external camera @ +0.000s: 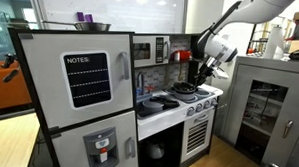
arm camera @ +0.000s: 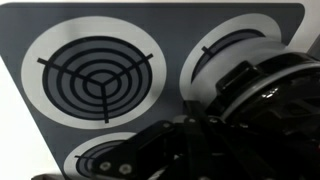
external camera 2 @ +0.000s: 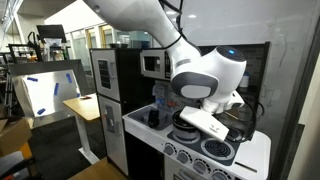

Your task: Push the grey pot to the left side of the stove

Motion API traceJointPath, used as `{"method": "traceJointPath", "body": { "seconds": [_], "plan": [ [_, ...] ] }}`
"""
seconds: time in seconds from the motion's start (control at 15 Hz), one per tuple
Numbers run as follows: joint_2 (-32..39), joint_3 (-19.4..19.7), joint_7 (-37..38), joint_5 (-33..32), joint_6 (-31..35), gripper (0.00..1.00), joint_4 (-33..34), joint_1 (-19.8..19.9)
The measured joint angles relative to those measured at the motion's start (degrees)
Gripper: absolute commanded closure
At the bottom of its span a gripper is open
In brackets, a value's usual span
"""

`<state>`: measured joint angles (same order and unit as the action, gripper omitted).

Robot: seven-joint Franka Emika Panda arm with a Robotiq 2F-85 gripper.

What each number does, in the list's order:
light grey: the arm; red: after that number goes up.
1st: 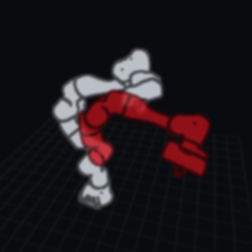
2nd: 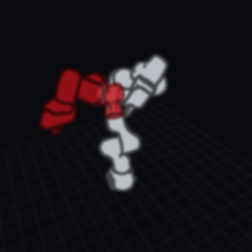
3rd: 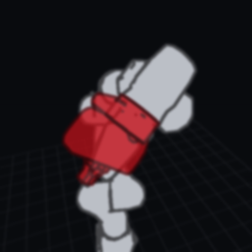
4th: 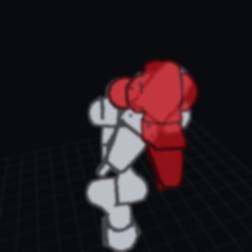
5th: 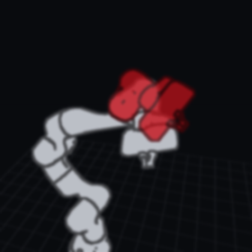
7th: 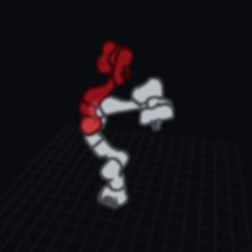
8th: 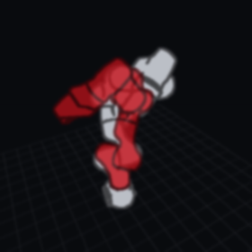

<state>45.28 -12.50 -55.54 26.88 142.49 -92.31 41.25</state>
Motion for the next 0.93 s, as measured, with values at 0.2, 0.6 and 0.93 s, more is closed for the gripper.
{"method": "traceJointPath", "body": {
  "seconds": [0.2,0.6,0.93],
  "plan": [
    [-0.08,0.28,-0.16,0.00,-0.11,1.00,0.01,0.00],
    [-0.22,2.51,-0.17,-0.21,0.53,1.00,0.51,-0.01],
    [-1.78,4.53,-0.16,-1.36,2.90,1.00,0.38,-0.07]
  ]
}}
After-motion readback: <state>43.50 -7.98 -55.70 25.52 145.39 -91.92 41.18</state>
